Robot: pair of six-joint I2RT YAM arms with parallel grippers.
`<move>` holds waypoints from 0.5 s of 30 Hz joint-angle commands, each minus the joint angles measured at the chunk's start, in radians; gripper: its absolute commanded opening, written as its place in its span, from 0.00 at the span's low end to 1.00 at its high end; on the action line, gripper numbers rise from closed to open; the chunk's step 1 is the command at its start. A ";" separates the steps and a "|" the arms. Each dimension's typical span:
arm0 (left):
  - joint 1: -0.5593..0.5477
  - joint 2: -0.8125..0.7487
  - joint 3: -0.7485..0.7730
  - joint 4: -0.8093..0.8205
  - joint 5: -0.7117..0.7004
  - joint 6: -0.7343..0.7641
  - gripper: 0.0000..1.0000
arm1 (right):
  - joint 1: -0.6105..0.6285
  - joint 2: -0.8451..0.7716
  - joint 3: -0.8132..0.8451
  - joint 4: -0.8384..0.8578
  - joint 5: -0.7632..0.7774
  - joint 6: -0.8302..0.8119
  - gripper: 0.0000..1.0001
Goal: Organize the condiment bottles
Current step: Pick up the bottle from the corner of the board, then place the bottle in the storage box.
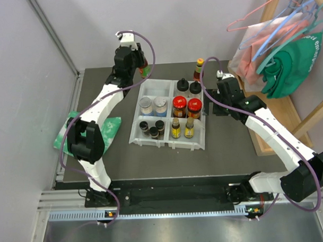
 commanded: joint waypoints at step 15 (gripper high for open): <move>-0.016 -0.070 -0.069 0.116 0.090 0.006 0.00 | 0.009 -0.030 -0.003 0.030 -0.006 0.005 0.99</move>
